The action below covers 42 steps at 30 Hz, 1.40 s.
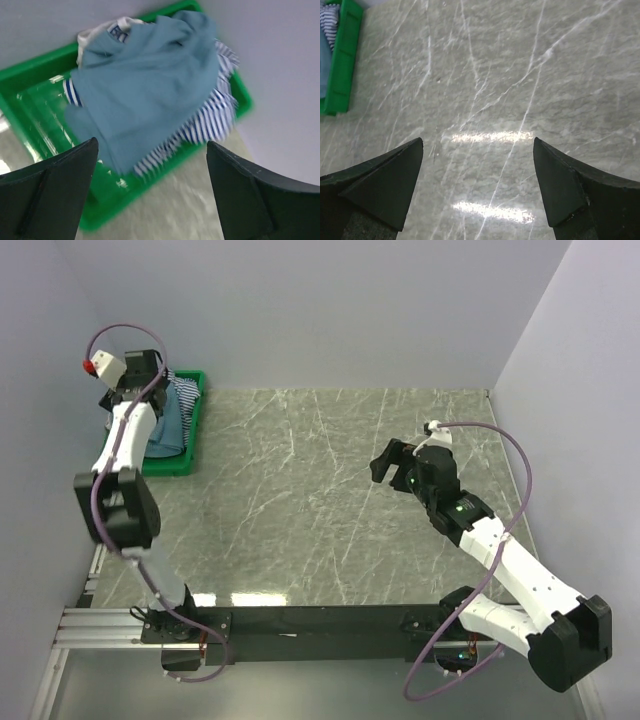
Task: Fold and stack the tank tops
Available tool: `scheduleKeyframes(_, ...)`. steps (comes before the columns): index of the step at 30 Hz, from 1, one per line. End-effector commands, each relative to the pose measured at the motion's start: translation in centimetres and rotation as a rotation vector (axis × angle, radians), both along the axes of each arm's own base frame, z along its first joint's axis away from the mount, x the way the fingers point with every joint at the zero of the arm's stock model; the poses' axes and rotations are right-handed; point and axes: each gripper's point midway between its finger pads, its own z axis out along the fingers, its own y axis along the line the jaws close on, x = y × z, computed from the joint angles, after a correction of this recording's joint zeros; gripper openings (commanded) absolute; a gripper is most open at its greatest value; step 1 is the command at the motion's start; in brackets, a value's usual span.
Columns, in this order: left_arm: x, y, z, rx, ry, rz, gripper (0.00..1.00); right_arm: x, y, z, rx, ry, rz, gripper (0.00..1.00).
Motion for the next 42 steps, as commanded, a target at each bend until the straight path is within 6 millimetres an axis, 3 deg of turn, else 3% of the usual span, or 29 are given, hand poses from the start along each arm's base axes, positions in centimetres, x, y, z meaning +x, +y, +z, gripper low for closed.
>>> scheduleKeyframes(1,2.5,3.7,-1.8,-0.013,0.044,0.046,0.95,0.1,1.9,2.9,0.049,-0.064,0.088,0.96)
scheduleKeyframes(3,3.6,4.9,-4.9,-0.026,0.123,0.062,0.94,0.2,2.0,2.6,0.052,-0.062,0.095,0.96)
scheduleKeyframes(9,5.4,6.9,-11.0,-0.054,0.212,0.033,0.91,0.5,2.4,1.5,0.042,-0.028,0.104,0.95)
scheduleKeyframes(15,5.2,7.6,-14.2,-0.073,0.268,0.022,0.83,0.6,2.7,0.4,0.042,-0.008,0.117,0.95)
scheduleKeyframes(18,5.0,7.7,-14.3,-0.065,0.268,0.025,0.7,0.5,3.1,-0.1,0.046,0.008,0.133,0.94)
scheduleKeyframes(19,4.9,7.8,-14.2,-0.065,0.268,0.024,0.58,0.5,3.2,-0.3,0.048,0.013,0.136,0.93)
scheduleKeyframes(22,5.0,7.9,-12.5,-0.049,0.243,0.015,0.35,0.5,3.4,-0.6,0.051,0.02,0.145,0.92)
scheduleKeyframes(25,5.2,7.9,-10.1,-0.03,0.209,0.006,0.2,0.5,3.6,-0.7,0.054,0.021,0.154,0.91)
scheduleKeyframes(31,5.1,7.8,-5.9,-0.001,0.155,-0.018,0.02,0.4,3.5,-0.4,0.056,0.012,0.152,0.91)
scheduleKeyframes(35,5.2,7.1,-3.3,0.003,0.101,-0.054,0.0,0.5,3.6,-0.3,0.062,0.006,0.157,0.91)
scheduleKeyframes(38,5.6,5.7,-0.1,0.013,0.036,-0.113,0.0,0.5,3.6,-0.3,0.058,0.008,0.153,0.9)
scheduleKeyframes(42,5.8,2.4,6.2,0.053,-0.066,-0.207,0.0,0.5,3.4,-0.1,0.053,0.0,0.148,0.9)
